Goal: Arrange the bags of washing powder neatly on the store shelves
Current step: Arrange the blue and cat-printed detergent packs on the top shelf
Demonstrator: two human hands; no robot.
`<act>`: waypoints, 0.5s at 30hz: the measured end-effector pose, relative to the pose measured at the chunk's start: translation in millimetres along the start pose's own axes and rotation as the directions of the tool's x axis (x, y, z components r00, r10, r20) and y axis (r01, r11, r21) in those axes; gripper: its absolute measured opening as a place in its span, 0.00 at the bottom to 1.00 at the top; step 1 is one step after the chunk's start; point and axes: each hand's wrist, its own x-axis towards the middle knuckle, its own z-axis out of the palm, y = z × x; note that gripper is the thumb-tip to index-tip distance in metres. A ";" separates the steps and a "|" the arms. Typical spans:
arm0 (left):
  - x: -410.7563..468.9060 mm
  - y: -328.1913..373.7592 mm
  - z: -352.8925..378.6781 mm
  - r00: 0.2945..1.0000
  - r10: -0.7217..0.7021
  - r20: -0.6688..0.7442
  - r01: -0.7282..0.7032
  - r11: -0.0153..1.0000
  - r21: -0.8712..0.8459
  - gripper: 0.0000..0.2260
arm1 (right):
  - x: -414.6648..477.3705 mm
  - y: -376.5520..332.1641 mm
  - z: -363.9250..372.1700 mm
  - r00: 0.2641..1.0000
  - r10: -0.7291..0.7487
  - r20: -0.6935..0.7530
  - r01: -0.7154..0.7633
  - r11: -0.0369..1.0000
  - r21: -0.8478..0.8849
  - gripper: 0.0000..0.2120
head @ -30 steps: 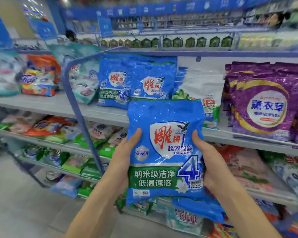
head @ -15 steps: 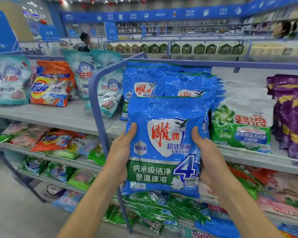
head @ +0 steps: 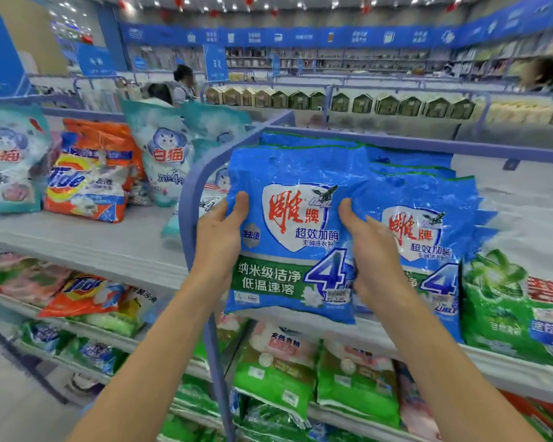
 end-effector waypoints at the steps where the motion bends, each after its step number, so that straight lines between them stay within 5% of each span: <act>1: 10.7 -1.4 1.1 1.000 0.021 -0.004 -0.021 1.000 -0.005 0.14 | 8.7 0.7 3.9 1.000 -0.018 -0.023 0.018 1.000 -0.007 0.41; 6: 57.5 -6.1 19.7 0.992 0.108 -0.068 -0.101 0.991 0.092 0.09 | 53.7 9.2 12.5 0.990 -0.045 -0.135 0.043 0.999 -0.020 0.48; 10: 86.6 -18.0 24.4 0.990 0.064 -0.124 -0.052 0.994 0.099 0.08 | 65.6 17.0 15.7 0.986 -0.057 -0.156 0.061 0.998 0.021 0.28; 13: 86.3 -38.4 15.9 0.992 0.029 -0.124 -0.017 0.996 0.091 0.06 | 66.1 22.8 11.2 0.986 -0.108 -0.126 0.098 0.992 -0.084 0.28; 15: 76.1 -48.5 10.5 0.992 0.087 -0.089 -0.074 0.988 0.134 0.04 | 64.5 19.6 9.2 0.989 -0.113 -0.099 0.102 0.989 -0.109 0.19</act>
